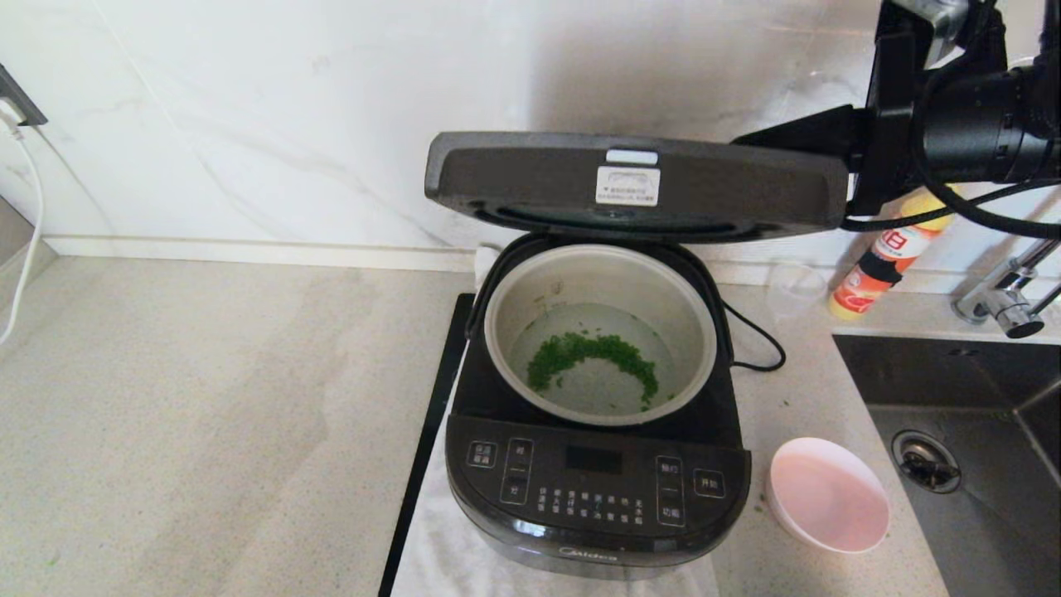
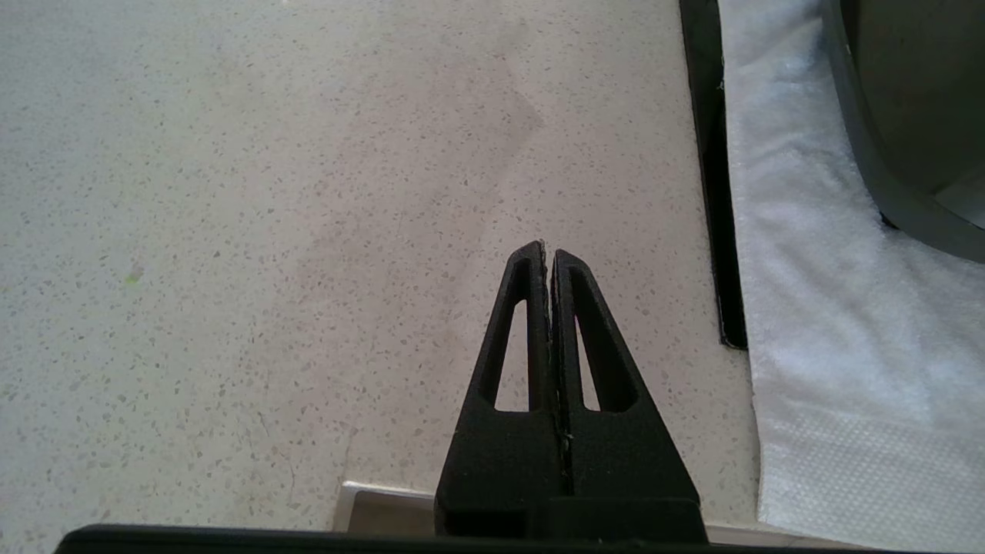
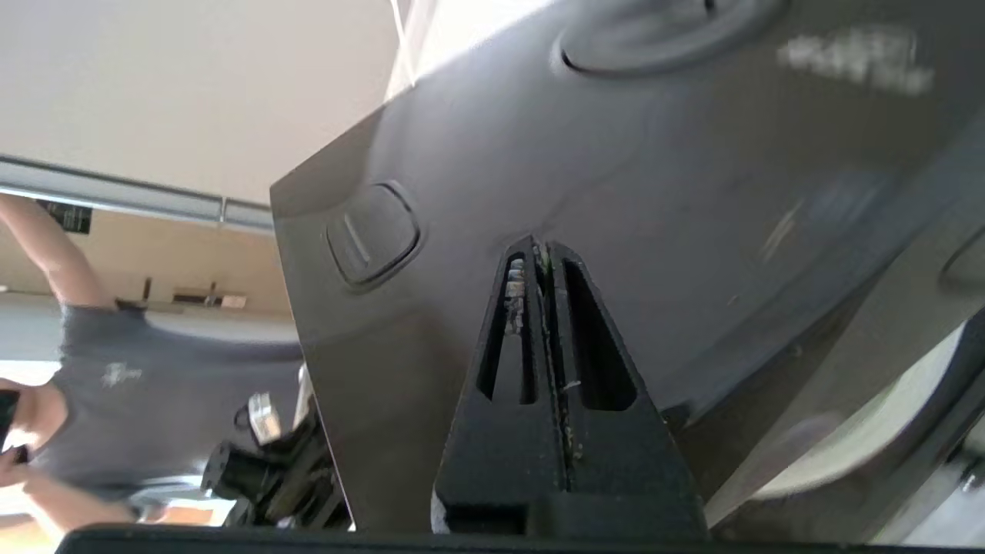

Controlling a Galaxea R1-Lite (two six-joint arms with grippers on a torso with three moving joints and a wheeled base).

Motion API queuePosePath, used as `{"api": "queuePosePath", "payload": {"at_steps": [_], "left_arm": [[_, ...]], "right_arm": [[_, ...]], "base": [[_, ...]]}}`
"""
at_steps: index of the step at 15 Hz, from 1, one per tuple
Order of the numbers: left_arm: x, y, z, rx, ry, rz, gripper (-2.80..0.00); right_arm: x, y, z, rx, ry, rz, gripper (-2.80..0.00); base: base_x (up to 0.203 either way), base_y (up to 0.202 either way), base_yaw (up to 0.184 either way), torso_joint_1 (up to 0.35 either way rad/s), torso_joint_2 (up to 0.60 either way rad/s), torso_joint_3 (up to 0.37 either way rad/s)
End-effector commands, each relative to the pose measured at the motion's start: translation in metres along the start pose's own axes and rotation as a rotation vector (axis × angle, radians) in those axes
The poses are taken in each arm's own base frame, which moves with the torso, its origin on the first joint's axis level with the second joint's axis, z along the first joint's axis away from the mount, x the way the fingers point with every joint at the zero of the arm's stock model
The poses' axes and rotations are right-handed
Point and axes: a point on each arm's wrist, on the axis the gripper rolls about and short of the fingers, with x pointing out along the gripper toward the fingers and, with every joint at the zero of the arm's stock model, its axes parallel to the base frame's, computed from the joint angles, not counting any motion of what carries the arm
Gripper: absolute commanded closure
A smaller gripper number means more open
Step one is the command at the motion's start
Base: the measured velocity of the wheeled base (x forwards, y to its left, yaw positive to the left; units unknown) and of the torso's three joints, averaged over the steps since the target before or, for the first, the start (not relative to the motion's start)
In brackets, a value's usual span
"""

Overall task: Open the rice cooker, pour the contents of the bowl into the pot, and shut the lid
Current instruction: Close the rice cooker

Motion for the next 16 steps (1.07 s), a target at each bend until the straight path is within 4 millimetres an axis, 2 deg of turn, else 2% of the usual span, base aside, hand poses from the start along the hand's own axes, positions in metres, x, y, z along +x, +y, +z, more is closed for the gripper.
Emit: {"api": "queuePosePath", "payload": {"at_steps": [1,6,8,10,11,12,14,16], "left_arm": [[0.0,0.0,0.0,0.003,-0.005,0.003,0.0],[0.0,0.0,-0.002,0.036,0.009,0.004,0.0],[0.0,0.0,-0.002,0.035,0.027,0.008,0.0],[-0.001,0.0,0.01,0.04,0.019,0.01,0.0],[-0.002,0.0,0.03,0.037,0.005,0.01,0.0],[-0.004,0.0,0.059,0.025,-0.036,0.01,0.0],[-0.005,-0.001,0.129,-0.024,-0.124,0.001,0.0],[0.019,-0.002,0.2,-0.093,-0.14,-0.021,0.0]], "right_arm": [[0.003,-0.002,-0.013,0.027,0.044,0.0,0.0],[0.002,-0.008,-0.036,0.073,0.11,-0.02,0.0],[0.008,-0.019,-0.049,0.103,0.153,-0.04,0.0],[0.012,-0.025,-0.06,0.124,0.189,-0.051,0.0],[0.013,-0.026,-0.063,0.131,0.202,-0.053,0.0],[0.014,-0.027,-0.065,0.135,0.207,-0.055,0.0],[0.015,-0.026,-0.069,0.138,0.221,-0.053,0.0],[0.014,-0.024,-0.072,0.138,0.227,-0.05,0.0]], "base": [[0.0,0.0,0.0,0.0,0.0,0.0],[0.0,0.0,0.0,0.0,0.0,0.0],[0.0,0.0,0.0,0.0,0.0,0.0],[0.0,0.0,0.0,0.0,0.0,0.0],[0.0,0.0,0.0,0.0,0.0,0.0],[0.0,0.0,0.0,0.0,0.0,0.0],[0.0,0.0,0.0,0.0,0.0,0.0],[0.0,0.0,0.0,0.0,0.0,0.0]]}}
